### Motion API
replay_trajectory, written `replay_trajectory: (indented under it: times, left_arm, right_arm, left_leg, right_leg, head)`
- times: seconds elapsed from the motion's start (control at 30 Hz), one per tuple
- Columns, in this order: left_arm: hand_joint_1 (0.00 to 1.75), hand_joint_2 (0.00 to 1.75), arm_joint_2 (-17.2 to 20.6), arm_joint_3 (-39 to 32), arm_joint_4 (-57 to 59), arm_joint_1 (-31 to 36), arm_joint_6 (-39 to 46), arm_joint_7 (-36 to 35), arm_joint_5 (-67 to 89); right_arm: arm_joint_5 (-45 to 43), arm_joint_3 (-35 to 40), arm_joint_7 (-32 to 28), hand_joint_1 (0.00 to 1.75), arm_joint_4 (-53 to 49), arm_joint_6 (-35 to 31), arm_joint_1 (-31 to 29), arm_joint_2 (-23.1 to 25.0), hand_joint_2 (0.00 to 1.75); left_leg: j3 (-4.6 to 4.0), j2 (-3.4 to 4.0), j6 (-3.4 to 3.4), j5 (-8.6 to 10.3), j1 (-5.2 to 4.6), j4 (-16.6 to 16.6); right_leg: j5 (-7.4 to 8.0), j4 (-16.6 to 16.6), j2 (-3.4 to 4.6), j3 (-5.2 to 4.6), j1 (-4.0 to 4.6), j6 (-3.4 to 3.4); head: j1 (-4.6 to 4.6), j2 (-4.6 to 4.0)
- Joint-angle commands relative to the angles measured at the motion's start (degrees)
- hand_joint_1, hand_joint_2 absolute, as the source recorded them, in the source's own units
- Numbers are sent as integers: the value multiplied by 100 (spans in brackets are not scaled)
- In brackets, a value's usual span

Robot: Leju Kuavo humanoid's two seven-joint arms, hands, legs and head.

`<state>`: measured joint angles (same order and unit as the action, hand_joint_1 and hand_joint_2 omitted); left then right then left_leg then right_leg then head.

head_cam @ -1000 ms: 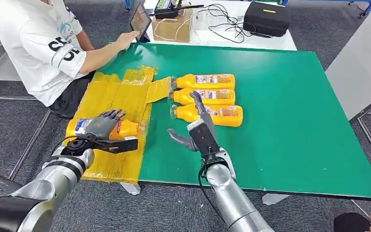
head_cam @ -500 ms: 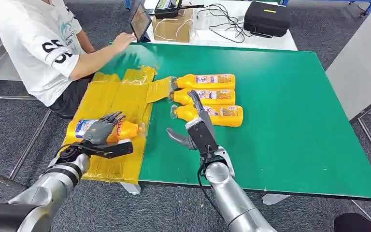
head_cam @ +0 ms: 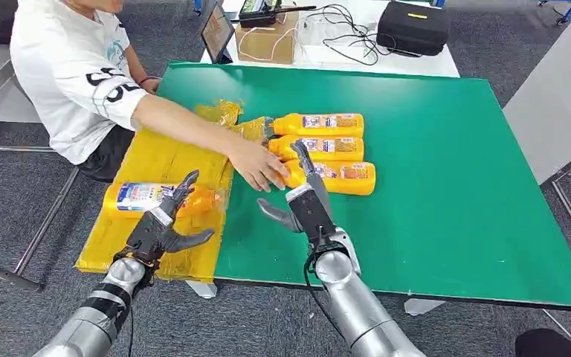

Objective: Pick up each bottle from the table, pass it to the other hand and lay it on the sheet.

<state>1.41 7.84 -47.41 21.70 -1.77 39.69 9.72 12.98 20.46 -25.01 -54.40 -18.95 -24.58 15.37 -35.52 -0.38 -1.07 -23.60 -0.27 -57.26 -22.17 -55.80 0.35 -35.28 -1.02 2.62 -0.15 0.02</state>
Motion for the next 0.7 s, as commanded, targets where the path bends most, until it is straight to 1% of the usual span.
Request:
replay_trajectory:
  times: [0.03,0.27,0.3,0.33,0.37,0.4,0.43,0.5,0.57,0.6,0.67,0.7]
  left_arm:
    - [0,175,-879,-491,77,257,-32,-362,-132]
    - [0,175,-877,-492,78,248,-32,-361,-133]
    - [0,175,-941,-566,0,212,-174,-324,-250]
    - [0,175,-1454,-652,-84,221,170,-787,-518]
    - [0,175,-1667,-525,-105,213,298,-862,-832]
    - [0,175,-1667,-525,-105,213,298,-862,-832]
    - [0,175,-1688,-503,-122,198,409,-825,-996]
    - [0,175,-1729,-414,-153,163,482,-831,-1328]
    - [0,175,-1760,-332,-191,111,497,-832,-1466]
    - [0,175,-1749,-239,-222,74,631,-823,-1556]
    - [0,175,-1753,-229,-256,39,674,-837,-1739]
    - [0,175,-1724,-174,-293,24,721,-807,-1779]
  right_arm:
    - [36,52,133,0,-85,-126,103,-98,175]
    - [38,53,135,0,-87,-128,103,-96,175]
    - [53,67,151,0,-104,-121,112,-92,175]
    - [116,52,233,0,-120,-298,192,-67,175]
    - [125,76,240,0,-123,-320,267,-88,175]
    - [125,76,240,0,-123,-320,267,-88,175]
    - [122,70,242,0,-122,-342,292,-91,175]
    - [101,52,253,0,-124,-395,348,-87,175]
    - [99,60,261,0,-145,-405,423,-107,175]
    - [114,65,271,0,-187,-443,492,-122,175]
    - [96,56,267,0,-271,-454,606,-140,175]
    - [107,74,274,0,-318,-459,656,-152,175]
  left_leg:
    - [7,-15,4,-6,6,-3]
    - [11,-15,6,-10,8,-5]
    - [0,-8,3,-2,2,0]
    - [0,-6,3,-3,4,0]
    - [17,-5,7,-14,9,-5]
    - [11,-6,6,-11,8,-5]
    - [12,-25,8,-12,10,-8]
    - [11,-13,6,-14,8,-5]
    - [1,-17,4,-6,5,1]
    - [12,-19,7,-13,8,-3]
    - [0,-14,3,-6,3,3]
    - [15,-17,7,-14,8,0]
  right_leg:
    - [-10,0,-19,16,7,-6]
    - [-13,0,-20,22,10,-8]
    - [-4,1,-11,8,3,-4]
    - [-4,2,-9,8,4,-4]
    - [-15,-1,-12,26,11,-10]
    - [-13,-2,-13,20,9,-9]
    - [-18,-2,-34,26,12,-11]
    - [-14,1,-19,24,10,-9]
    - [-8,4,-22,13,6,-6]
    - [-15,3,-25,26,10,-10]
    - [-6,6,-17,10,5,-6]
    - [-15,5,-23,27,10,-11]
  head:
    - [2,-2]
    - [0,-2]
    - [0,0]
    - [2,-2]
    - [2,0]
    - [2,-2]
    - [0,-2]
    - [0,-2]
    - [2,-2]
    - [0,0]
    - [0,-2]
    - [0,-2]
